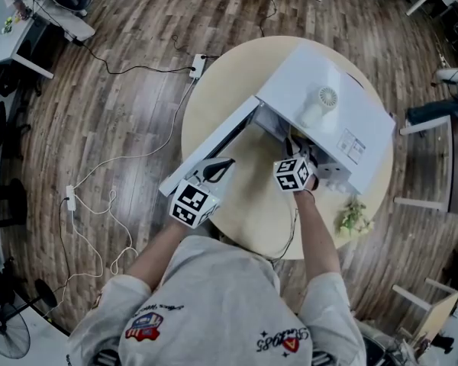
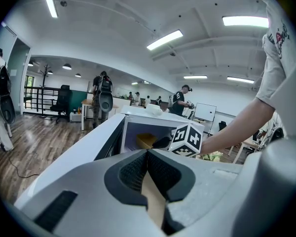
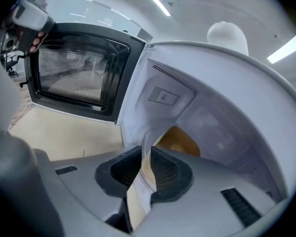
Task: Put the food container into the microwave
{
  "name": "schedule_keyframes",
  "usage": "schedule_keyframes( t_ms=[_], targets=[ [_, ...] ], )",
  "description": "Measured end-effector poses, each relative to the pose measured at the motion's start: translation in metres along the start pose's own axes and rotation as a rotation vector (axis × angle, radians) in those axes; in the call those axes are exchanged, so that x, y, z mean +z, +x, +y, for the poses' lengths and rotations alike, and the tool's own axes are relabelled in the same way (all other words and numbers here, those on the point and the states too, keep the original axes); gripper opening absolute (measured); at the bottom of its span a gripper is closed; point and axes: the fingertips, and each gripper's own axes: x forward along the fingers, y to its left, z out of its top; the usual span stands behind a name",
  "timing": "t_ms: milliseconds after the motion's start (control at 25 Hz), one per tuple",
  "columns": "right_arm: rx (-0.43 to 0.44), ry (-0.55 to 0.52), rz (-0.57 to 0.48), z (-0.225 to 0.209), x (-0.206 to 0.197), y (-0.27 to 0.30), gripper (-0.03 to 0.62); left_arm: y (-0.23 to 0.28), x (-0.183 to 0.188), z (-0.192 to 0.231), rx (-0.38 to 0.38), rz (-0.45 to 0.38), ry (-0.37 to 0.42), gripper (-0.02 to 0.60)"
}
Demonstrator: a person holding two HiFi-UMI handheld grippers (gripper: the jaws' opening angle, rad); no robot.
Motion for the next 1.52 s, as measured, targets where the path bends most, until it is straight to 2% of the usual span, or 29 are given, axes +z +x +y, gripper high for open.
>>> schedule_keyframes(
  t_ms=[200, 320, 600, 760, 1120, 1520],
  targets=[
    [-0.009, 0.032, -0.014, 0.001, 0.005, -0.010, 0.064, 0.004, 0.002, -0.002, -0.024, 0.004, 0.005, 0.005],
    [-0.006, 0.015, -0.017, 0.003, 0.004, -0.020, 0.049, 0.009, 0.006, -0.006, -0.042, 0.001, 0.012, 0.005],
    [0.005, 0.071, -0.001, 0.002, -0.018, -0.047, 0.008, 0.017, 0.020, -0.020, -0.064, 0.000, 0.023, 0.005],
    [-0.001, 0.113, 0.009, -0.007, -0.030, -0.068, 0.006, 0.021, 0.031, -0.029, -0.073, -0.002, 0.036, 0.005],
    [0.035, 0.263, -0.030, -0.002, -0.060, -0.117, 0.006, 0.020, 0.042, -0.049, -0.030, -0.032, 0.038, 0.005],
    [-0.007, 0.543, -0.211, -0.039, -0.066, -0.194, 0.005, 0.008, 0.054, -0.071, 0.028, -0.074, 0.069, 0.005]
  ],
)
